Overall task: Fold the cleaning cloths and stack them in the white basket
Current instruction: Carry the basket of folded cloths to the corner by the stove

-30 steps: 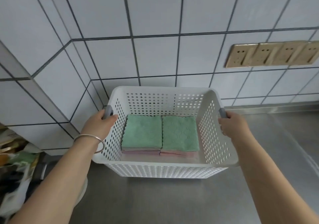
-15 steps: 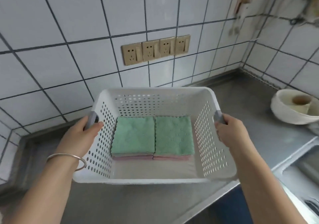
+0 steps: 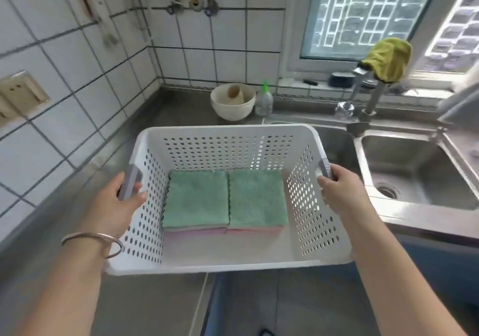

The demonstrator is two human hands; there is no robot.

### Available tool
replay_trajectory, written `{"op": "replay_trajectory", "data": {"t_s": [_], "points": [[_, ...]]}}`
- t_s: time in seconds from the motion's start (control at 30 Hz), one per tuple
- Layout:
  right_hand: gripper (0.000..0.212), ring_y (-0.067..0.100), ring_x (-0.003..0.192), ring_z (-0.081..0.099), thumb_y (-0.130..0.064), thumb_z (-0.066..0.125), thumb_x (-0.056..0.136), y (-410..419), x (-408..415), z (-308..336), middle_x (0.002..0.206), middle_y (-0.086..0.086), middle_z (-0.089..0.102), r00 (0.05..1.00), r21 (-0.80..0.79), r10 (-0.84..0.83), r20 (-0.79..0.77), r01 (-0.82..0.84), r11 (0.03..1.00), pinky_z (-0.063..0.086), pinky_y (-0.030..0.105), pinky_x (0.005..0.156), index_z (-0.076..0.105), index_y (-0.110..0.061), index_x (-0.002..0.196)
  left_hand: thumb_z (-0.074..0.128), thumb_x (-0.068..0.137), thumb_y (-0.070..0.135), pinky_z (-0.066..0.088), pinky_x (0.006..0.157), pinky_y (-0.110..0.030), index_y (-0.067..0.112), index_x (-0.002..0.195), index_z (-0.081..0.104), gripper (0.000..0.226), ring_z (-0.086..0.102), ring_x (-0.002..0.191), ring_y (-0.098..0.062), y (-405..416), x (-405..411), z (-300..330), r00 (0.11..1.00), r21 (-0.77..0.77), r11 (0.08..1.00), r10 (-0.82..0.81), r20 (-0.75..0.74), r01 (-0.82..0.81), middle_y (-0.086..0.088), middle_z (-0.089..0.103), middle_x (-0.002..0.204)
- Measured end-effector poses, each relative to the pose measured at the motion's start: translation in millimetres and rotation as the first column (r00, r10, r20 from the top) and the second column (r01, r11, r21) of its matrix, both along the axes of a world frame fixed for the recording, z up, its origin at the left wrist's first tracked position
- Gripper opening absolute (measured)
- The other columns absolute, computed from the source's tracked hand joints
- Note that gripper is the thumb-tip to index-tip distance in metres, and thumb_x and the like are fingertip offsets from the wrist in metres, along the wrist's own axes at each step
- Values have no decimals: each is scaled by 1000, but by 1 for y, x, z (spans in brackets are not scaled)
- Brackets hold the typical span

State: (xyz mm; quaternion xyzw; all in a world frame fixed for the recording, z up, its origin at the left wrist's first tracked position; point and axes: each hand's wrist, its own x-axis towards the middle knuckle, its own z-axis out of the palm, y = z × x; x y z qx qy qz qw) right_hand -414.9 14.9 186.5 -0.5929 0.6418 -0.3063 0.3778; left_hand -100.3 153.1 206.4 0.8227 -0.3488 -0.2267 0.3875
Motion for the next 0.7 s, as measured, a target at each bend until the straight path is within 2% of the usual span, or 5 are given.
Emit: {"op": "replay_trajectory", "data": {"t_s": [0.17,0.37,0.5,0.6,0.7], "points": [[16,17,63,48,-9,46,92,45,-92,-8,79,8,57,949,53,-314,-6,314,948,37,27,54,62,-7,97,59,89,18,51,71,-44,23,113,57,25,62,83,-32,-66,-71,-4,958,29,957,-287,-2,287,-2,65,103],[18,35,86,64,-13,47,90,115,-216,-13,91,14,67,759,112,-651,3,647,755,53,49,81,63,-10,95,59,89,20,45,69,-35,27,116,56,29,59,91,-24,-114,-211,-10,780,59,778,-625,-31,625,3,64,106],[18,28,77,59,-10,46,88,151,-292,-20,92,12,65,624,112,-781,-16,778,619,45,32,66,62,-11,96,61,88,17,42,60,-29,21,108,59,21,58,81,-26,-139,-308,-14,617,84,614,-787,-18,785,-5,65,99],[24,29,91,61,-9,47,90,169,-349,-23,99,9,66,521,133,-853,36,843,521,49,35,79,62,-15,108,62,87,18,40,60,-30,22,107,59,20,58,78,-24,-151,-383,-15,514,116,512,-857,12,851,-4,65,97],[23,29,94,61,-9,49,91,182,-412,-23,100,10,65,460,136,-887,36,877,460,45,32,74,61,-12,110,63,86,18,40,67,-33,20,109,58,24,58,79,-24,-159,-462,-14,440,123,442,-897,44,889,-6,65,96]]}}
